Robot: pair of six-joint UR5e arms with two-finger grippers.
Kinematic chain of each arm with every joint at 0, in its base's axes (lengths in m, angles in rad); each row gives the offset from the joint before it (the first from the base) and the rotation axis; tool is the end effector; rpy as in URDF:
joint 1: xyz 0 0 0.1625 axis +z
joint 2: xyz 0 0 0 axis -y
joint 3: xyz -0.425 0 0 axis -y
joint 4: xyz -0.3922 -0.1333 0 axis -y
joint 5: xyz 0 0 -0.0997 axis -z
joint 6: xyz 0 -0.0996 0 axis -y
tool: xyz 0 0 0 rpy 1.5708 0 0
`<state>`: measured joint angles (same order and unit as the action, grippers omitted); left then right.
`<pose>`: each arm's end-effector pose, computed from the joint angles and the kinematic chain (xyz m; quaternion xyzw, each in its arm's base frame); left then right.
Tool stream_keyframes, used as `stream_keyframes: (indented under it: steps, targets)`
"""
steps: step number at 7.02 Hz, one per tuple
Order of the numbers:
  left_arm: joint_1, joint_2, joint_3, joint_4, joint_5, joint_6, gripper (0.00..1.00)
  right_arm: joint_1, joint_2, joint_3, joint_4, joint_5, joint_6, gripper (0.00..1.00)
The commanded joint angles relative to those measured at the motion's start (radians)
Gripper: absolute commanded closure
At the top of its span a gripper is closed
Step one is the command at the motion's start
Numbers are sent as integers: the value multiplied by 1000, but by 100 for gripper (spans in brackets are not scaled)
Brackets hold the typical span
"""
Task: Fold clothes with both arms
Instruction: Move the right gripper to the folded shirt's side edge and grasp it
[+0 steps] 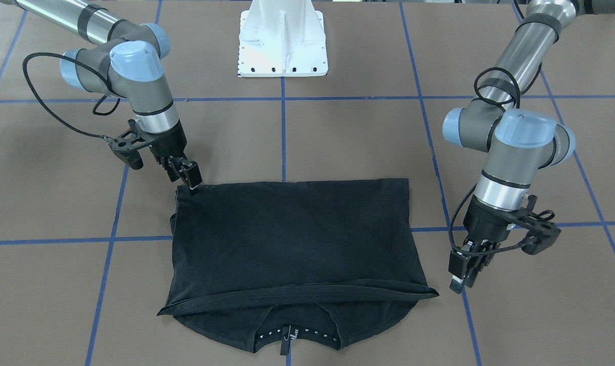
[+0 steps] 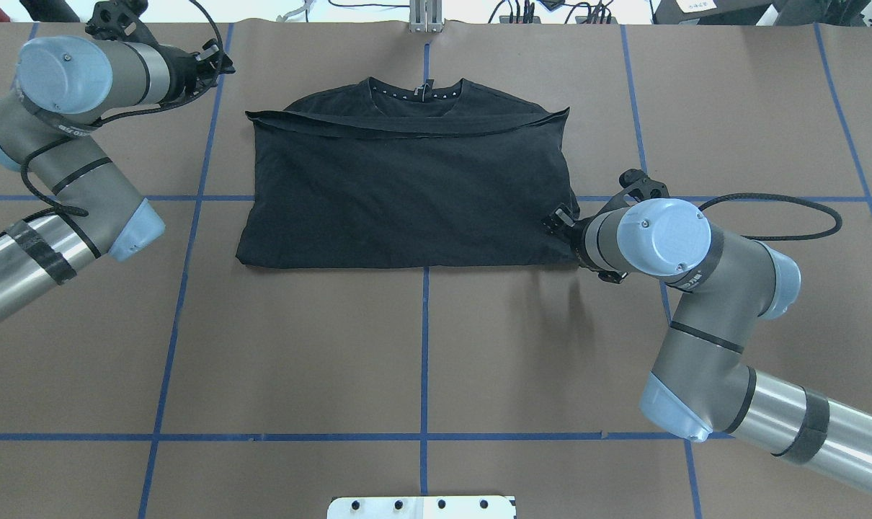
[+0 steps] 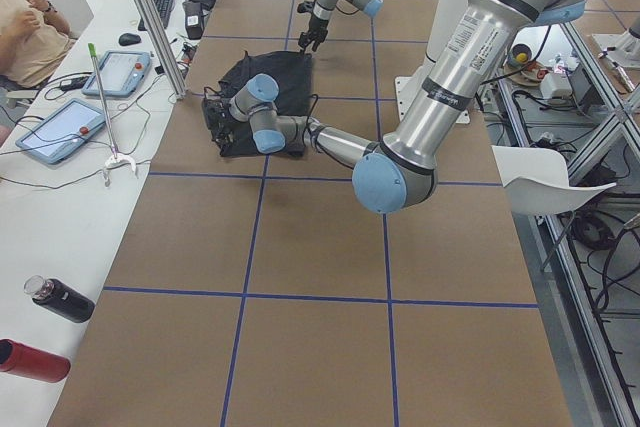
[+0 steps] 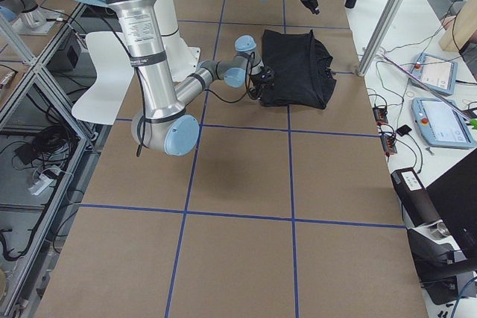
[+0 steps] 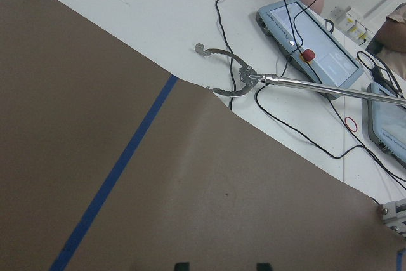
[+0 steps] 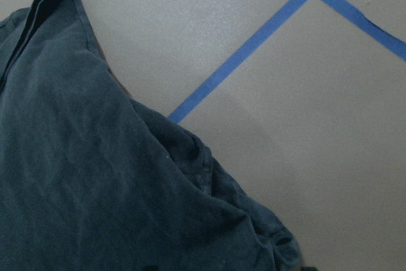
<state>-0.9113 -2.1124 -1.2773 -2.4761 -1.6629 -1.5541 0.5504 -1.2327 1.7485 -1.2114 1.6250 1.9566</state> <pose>0.3494 -0.6533 0.3794 0.2093 0.5044 -0.3396 0.7658 -0.4636 -0.4345 0.3572 0.0104 -0.4242 0.3983 0.8132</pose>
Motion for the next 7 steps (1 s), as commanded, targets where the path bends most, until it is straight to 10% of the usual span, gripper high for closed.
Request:
stream_keyframes:
  steps: [1,5,6,7]
  targets:
    - [0,2,1,-1,0,-1,54,-21,-7,-6,0,-5,4,21]
    - [2,18,1,-9,2,5,54,-29,-8,-24,0,-16,-2,35]
    - [2,23,1,-10,2,9,54,-29,-7,-26,0,-22,2,50]
    - [0,25,1,-10,3,11,54,-29,-4,-23,0,-19,2,100]
